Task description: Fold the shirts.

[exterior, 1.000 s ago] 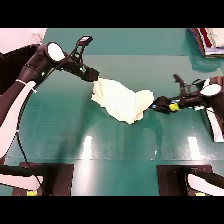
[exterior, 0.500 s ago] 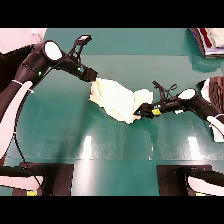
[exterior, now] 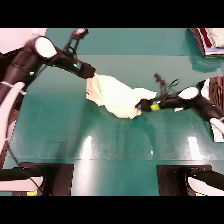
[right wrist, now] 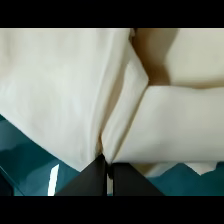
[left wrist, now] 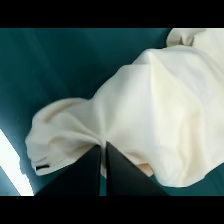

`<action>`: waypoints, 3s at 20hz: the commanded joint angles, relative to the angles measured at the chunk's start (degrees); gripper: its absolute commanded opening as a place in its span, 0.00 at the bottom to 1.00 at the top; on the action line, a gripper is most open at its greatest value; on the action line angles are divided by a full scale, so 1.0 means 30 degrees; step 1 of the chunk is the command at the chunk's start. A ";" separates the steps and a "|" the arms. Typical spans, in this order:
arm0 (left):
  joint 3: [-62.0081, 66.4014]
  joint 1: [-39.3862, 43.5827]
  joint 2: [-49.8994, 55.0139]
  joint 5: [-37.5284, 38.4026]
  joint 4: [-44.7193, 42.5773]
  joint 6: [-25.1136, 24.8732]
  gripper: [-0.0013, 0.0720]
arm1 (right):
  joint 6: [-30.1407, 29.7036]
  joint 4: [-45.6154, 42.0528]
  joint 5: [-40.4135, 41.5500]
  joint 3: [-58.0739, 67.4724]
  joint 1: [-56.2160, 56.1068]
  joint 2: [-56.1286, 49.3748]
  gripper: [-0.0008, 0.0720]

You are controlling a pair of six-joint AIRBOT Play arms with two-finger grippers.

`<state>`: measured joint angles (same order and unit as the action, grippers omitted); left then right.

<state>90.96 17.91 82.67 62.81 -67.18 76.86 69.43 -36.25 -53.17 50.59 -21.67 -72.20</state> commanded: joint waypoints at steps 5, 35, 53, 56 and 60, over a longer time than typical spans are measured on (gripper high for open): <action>0.0022 -0.0007 -0.9311 -0.2470 0.0787 0.0372 0.05 | 0.0401 -0.0984 -0.3687 0.7118 0.4539 0.6360 0.03; -1.1132 -0.0015 -0.8357 -0.2244 -0.2470 0.3453 0.05 | 0.0678 -0.7366 -0.7854 0.5850 0.5479 -0.0729 0.74; -0.9311 -0.0015 -0.9508 -0.2288 -0.2965 0.3905 0.05 | -0.0444 -0.7482 -0.4597 0.5974 0.1712 -0.2586 0.03; -0.5384 -0.0015 -1.1562 -0.1770 -0.3497 0.3891 0.05 | -0.0262 -0.7431 -0.6382 0.9202 0.3701 0.0976 0.03; 0.0138 -0.0015 -1.3398 -0.0175 -0.3249 0.3934 0.05 | 0.0423 -0.7446 -0.7570 1.3442 0.5938 0.5107 0.03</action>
<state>80.82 17.89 46.19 58.57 -76.93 88.49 69.34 -58.54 -72.73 82.74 -8.12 -64.71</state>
